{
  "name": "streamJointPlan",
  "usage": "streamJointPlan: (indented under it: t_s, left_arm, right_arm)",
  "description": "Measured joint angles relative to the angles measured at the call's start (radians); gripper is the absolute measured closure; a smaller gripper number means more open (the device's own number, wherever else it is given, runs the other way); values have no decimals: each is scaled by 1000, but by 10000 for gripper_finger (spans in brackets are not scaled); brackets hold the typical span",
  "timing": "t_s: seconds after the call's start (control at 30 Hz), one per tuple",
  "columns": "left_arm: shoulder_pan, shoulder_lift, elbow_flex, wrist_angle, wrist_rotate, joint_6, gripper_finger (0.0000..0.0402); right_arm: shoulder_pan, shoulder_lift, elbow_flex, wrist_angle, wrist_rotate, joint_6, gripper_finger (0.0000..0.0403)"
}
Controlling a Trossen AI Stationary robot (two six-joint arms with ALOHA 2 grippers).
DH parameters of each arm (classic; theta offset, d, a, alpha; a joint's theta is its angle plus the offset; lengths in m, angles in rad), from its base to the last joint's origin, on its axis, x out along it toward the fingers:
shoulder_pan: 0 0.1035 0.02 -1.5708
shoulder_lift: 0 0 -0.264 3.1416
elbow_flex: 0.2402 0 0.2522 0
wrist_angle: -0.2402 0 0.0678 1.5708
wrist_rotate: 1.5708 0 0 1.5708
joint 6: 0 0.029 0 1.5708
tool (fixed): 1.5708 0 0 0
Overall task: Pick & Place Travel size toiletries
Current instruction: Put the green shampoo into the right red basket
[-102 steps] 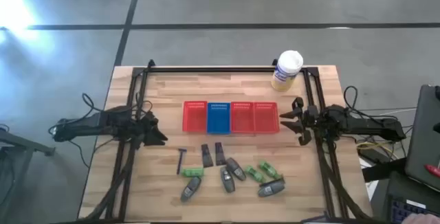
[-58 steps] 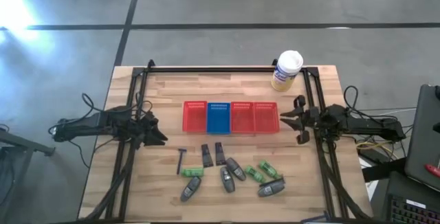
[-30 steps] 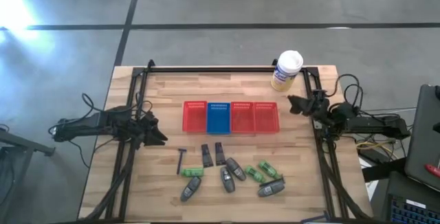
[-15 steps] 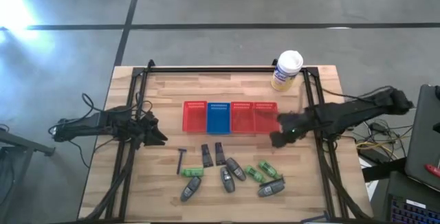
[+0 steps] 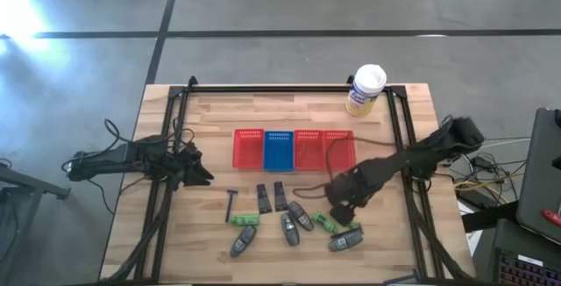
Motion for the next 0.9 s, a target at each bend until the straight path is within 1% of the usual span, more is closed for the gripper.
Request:
streamJointPlan:
  t_s: [0.2, 0.27, 0.4, 0.53, 0.63, 0.73, 0.8, 0.9]
  left_arm:
    - [0, 0, 0, 0, 0, 0, 229]
    - [0, 0, 0, 0, 0, 0, 229]
    - [0, 0, 0, 0, 0, 0, 229]
    - [0, 0, 0, 0, 0, 0, 229]
    - [0, 0, 0, 0, 0, 0, 229]
    - [0, 0, 0, 0, 0, 0, 229]
    - [0, 0, 0, 0, 0, 0, 229]
    - [0, 0, 0, 0, 0, 0, 229]
  right_arm:
    - [42, 149, 59, -4, 3, 8, 77]
    - [48, 189, 79, -1, 29, 7, 71]
    - [54, 248, 105, 2, 74, 1, 62]
    - [53, 297, 90, 23, 87, -22, 61]
    - [53, 305, 59, 66, 84, -30, 69]
    - [54, 291, 28, 109, 85, -34, 87]
    - [54, 272, 9, 122, 92, -26, 106]
    - [54, 240, -20, 132, 107, -26, 150]
